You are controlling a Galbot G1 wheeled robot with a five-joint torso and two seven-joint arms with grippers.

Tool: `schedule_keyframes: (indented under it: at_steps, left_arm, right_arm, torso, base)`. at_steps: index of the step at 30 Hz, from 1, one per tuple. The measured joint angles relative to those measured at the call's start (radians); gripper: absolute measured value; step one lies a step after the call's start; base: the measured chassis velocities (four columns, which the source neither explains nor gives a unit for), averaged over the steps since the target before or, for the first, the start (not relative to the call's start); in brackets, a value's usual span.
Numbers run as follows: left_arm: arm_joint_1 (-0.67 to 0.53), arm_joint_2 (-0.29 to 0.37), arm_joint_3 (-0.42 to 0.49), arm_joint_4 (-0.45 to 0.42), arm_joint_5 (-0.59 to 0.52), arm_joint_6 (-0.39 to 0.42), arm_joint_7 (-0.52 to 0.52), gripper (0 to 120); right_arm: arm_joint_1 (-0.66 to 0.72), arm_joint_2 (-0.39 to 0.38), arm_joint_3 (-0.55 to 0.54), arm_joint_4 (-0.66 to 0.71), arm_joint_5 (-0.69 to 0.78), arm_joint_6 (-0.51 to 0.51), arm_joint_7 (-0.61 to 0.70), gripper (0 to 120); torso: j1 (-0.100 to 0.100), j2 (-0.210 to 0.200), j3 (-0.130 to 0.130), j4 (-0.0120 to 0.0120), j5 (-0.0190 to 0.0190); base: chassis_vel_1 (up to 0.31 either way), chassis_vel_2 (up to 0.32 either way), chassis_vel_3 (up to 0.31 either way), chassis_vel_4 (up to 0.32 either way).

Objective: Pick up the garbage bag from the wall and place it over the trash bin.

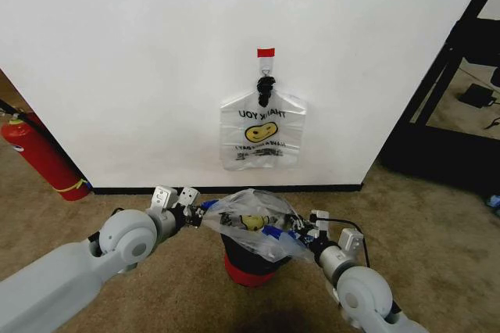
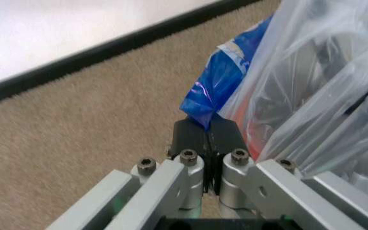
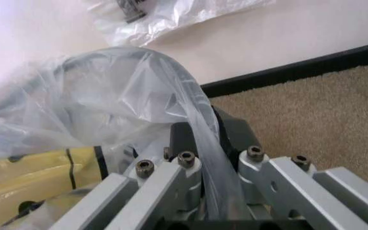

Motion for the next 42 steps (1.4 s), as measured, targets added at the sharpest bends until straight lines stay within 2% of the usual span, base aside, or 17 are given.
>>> schedule_keyframes:
  at_steps: [4, 7, 9, 11, 15, 17, 20, 24, 25, 28, 31, 33, 35, 37, 39, 41, 42]
  left_arm:
    - [0.027, -0.022, -0.007, 0.016, 0.001, 0.0, -0.003, 1]
    - [0.025, -0.032, -0.018, 0.016, -0.04, 0.004, -0.02, 15]
    - [0.025, -0.032, -0.019, 0.013, -0.046, 0.008, -0.023, 18]
    - [0.032, -0.031, -0.029, -0.003, -0.052, 0.018, -0.026, 26]
    - [0.071, -0.032, -0.086, -0.056, -0.069, 0.043, -0.041, 43]
    - [0.075, -0.033, -0.095, -0.065, -0.077, 0.047, -0.046, 44]
    - [0.068, -0.034, -0.143, -0.123, -0.125, 0.057, -0.084, 61]
    - [0.062, -0.023, -0.167, -0.137, -0.131, 0.057, -0.094, 74]
    - [0.062, -0.023, -0.167, -0.137, -0.131, 0.057, -0.094, 74]
    - [0.062, -0.012, -0.181, -0.142, -0.127, 0.044, -0.097, 88]
    - [0.067, 0.018, -0.18, -0.182, -0.028, -0.038, 0.003, 98]
    - [0.066, 0.023, -0.177, -0.19, -0.009, -0.05, 0.023, 98]
    - [0.044, 0.036, -0.132, -0.249, 0.079, -0.098, 0.13, 100]
    - [0.029, 0.034, -0.1, -0.288, 0.092, -0.106, 0.182, 100]
    - [0.003, 0.031, -0.054, -0.297, 0.098, -0.106, 0.22, 100]
    - [-0.002, 0.031, -0.047, -0.297, 0.099, -0.106, 0.226, 100]
    - [-0.062, 0.028, 0.045, -0.28, 0.118, -0.105, 0.271, 100]
  right_arm:
    - [-0.001, 0.003, 0.0, 0.01, 0.0, 0.002, 0.004, 1]
    - [-0.001, 0.002, 0.001, 0.015, 0.0, 0.004, 0.011, 1]
    - [0.0, 0.002, 0.001, 0.015, -0.001, 0.004, 0.011, 1]
    - [0.002, 0.002, 0.001, 0.013, -0.002, 0.004, 0.012, 1]
    - [0.006, 0.004, 0.002, 0.009, -0.004, 0.004, 0.012, 1]
    - [0.006, 0.004, 0.003, 0.008, -0.004, 0.004, 0.012, 1]
    - [0.001, 0.004, 0.011, 0.003, -0.013, 0.009, 0.011, 1]
    - [-0.003, 0.006, 0.013, 0.002, -0.019, 0.011, 0.01, 1]
    - [-0.003, 0.006, 0.013, 0.002, -0.019, 0.011, 0.01, 1]
    - [-0.005, 0.006, 0.019, 0.003, -0.019, 0.011, 0.009, 1]
    - [-0.007, 0.001, 0.026, 0.006, -0.019, 0.012, 0.009, 1]
    - [-0.007, 0.0, 0.026, 0.006, -0.019, 0.013, 0.009, 1]
    - [-0.003, -0.006, 0.021, 0.007, -0.019, 0.016, 0.004, 1]
    - [0.016, -0.009, 0.001, -0.002, -0.019, 0.018, -0.001, 1]
    - [0.026, -0.012, -0.01, -0.007, -0.019, 0.018, -0.005, 1]
    - [0.027, -0.012, -0.012, -0.008, -0.019, 0.018, -0.006, 1]
    - [0.027, -0.016, -0.015, -0.008, -0.02, 0.018, -0.007, 1]
  torso:
    - [0.0, 0.0, 0.0, 0.0001, -0.0001]
    - [0.0, 0.0, 0.0, 0.0, 0.0001]
    - [0.0, 0.0, 0.0, -0.0001, 0.0001]
    - [0.0, 0.0, 0.0, -0.0001, 0.0001]
    - [0.0, 0.0, 0.0, 0.0002, 0.0001]
    - [0.0, 0.0, 0.0, 0.0002, 0.0001]
    - [0.0, 0.0, 0.0, -0.0001, 0.0]
    - [0.0, 0.0, 0.0, -0.0002, 0.0001]
    - [0.0, 0.0, 0.0, -0.0002, 0.0001]
    - [0.0, 0.0, 0.0, 0.0003, 0.0001]
    - [0.0, 0.0, 0.0, 0.0, -0.0001]
    - [0.0, 0.0, 0.0, 0.0, 0.0001]
    - [0.0, 0.0, 0.0, -0.0001, 0.0001]
    - [0.0, 0.0, 0.0, -0.0002, 0.0]
    - [0.0, 0.0, 0.0, 0.0008, 0.0008]
    - [0.0, 0.0, 0.0, 0.0007, 0.0007]
    - [0.0, 0.0, 0.0, 0.0001, -0.0001]
  base:
    - [0.0, 0.0, 0.0, 0.0]
    - [0.0, 0.0, 0.0, 0.0]
    - [0.0, 0.0, 0.0, 0.0]
    - [0.0, 0.0, 0.0, 0.0]
    - [0.0, 0.0, 0.0, 0.0]
    - [0.0, 0.0, 0.0, 0.0]
    - [0.0, 0.0, 0.0, 0.0]
    - [0.0, 0.0, 0.0, 0.0]
    - [0.0, 0.0, 0.0, 0.0]
    - [0.0, 0.0, 0.0, 0.0]
    - [0.0, 0.0, 0.0, 0.0]
    - [0.0, 0.0, 0.0, 0.0]
    - [0.0, 0.0, 0.0, 0.0]
    - [0.0, 0.0, 0.0, 0.0]
    - [0.0, 0.0, 0.0, 0.0]
    - [0.0, 0.0, 0.0, 0.0]
    - [0.0, 0.0, 0.0, 0.0]
